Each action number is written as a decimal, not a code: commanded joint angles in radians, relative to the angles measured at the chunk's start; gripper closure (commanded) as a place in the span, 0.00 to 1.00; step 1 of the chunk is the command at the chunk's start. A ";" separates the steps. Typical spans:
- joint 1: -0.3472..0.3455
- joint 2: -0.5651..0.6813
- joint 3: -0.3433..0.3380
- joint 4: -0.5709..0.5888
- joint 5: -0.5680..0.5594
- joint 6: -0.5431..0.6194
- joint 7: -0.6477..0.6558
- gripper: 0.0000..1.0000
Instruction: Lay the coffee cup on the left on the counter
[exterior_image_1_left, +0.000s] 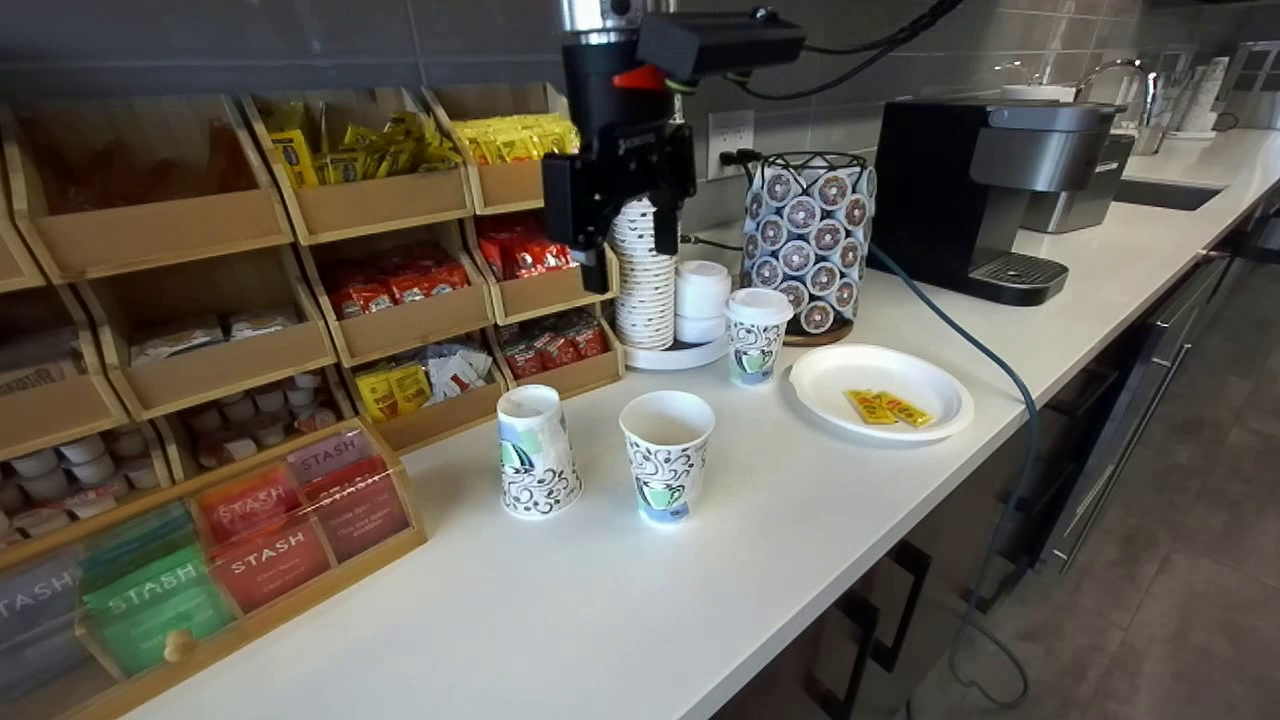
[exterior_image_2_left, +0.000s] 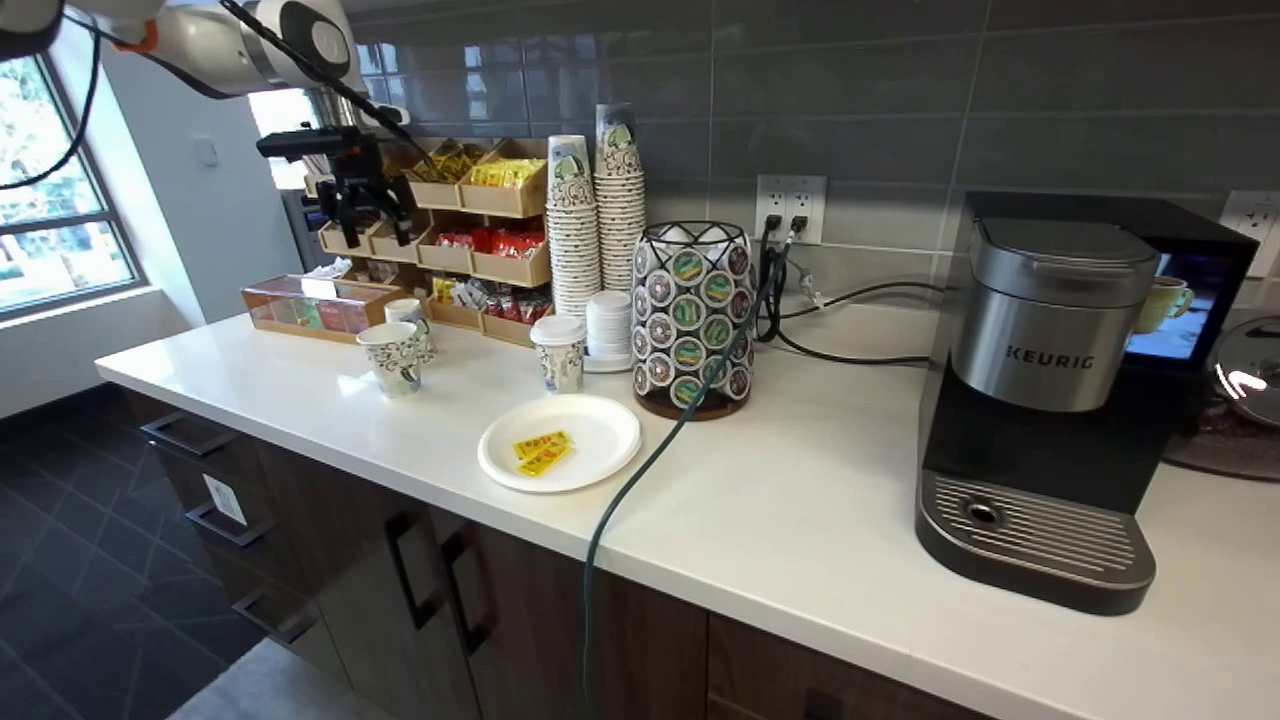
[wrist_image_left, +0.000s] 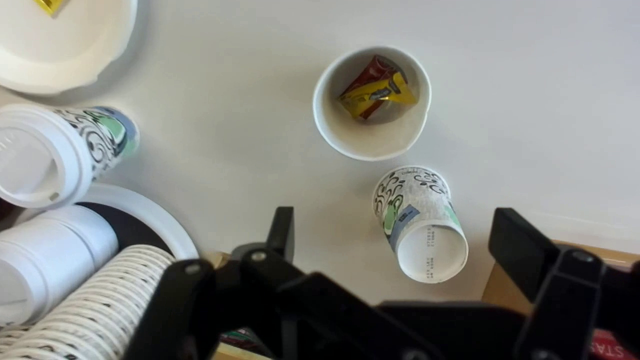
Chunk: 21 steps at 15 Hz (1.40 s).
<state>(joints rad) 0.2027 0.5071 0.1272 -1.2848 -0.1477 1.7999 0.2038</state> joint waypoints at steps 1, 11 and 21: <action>0.036 0.168 -0.009 0.207 0.006 -0.036 -0.081 0.00; 0.085 0.441 -0.001 0.530 0.066 -0.036 -0.141 0.00; 0.078 0.453 0.028 0.479 0.068 0.012 -0.150 0.00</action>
<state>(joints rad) 0.2804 0.9361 0.1504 -0.8106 -0.0837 1.8002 0.0646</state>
